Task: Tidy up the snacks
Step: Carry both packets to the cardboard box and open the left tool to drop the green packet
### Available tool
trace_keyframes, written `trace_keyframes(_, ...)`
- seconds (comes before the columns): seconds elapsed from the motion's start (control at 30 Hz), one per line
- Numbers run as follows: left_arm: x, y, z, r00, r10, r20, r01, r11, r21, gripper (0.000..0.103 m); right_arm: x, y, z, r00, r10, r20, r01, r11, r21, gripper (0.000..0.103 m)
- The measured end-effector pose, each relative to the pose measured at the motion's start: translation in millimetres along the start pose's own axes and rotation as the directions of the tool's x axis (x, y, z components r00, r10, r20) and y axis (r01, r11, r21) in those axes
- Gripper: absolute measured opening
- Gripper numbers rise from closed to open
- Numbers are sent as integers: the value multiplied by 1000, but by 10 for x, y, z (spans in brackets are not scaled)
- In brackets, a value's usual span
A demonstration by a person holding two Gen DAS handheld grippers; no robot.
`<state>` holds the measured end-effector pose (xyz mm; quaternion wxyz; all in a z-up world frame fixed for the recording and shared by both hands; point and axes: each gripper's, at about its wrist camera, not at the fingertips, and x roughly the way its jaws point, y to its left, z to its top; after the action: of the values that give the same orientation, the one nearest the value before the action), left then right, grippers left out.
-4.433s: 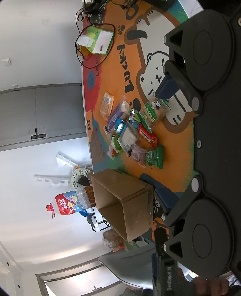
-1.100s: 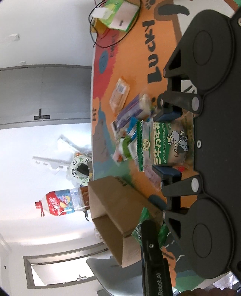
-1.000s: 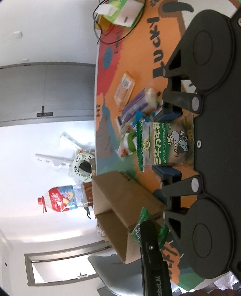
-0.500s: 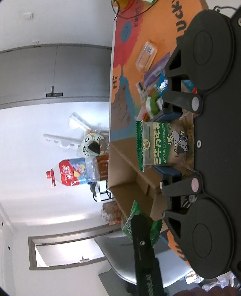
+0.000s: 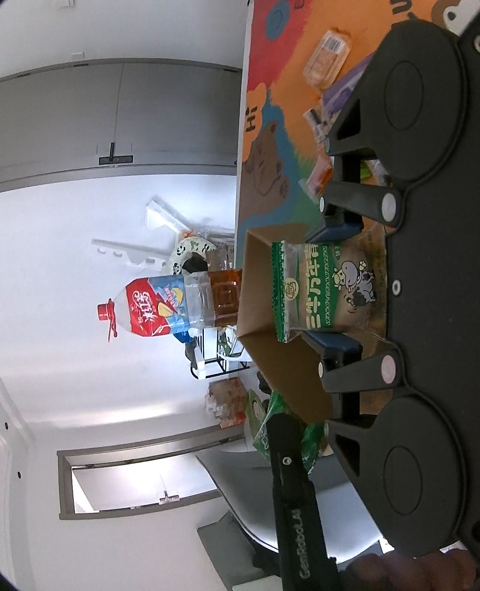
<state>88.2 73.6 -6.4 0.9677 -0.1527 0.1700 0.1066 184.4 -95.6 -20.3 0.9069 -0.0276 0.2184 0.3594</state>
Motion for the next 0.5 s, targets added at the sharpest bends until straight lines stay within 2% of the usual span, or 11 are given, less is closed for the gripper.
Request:
trace_keyframes(0.33, 279, 192, 82, 998, 40, -43, -41, 999, -31, 32, 171, 127, 97, 1000, 11, -4, -11, 1000, -23, 49)
trace_keyframes(0.43, 261, 191, 88, 998, 48, -34, -49, 999, -14, 39, 219, 155, 114, 1000, 16, -9, -16, 1000, -27, 49)
trace_keyframes(0.5, 236, 207, 102, 998, 56, -37, -57, 998, -22, 55, 248, 173, 121, 1000, 19, -12, -20, 999, -29, 49)
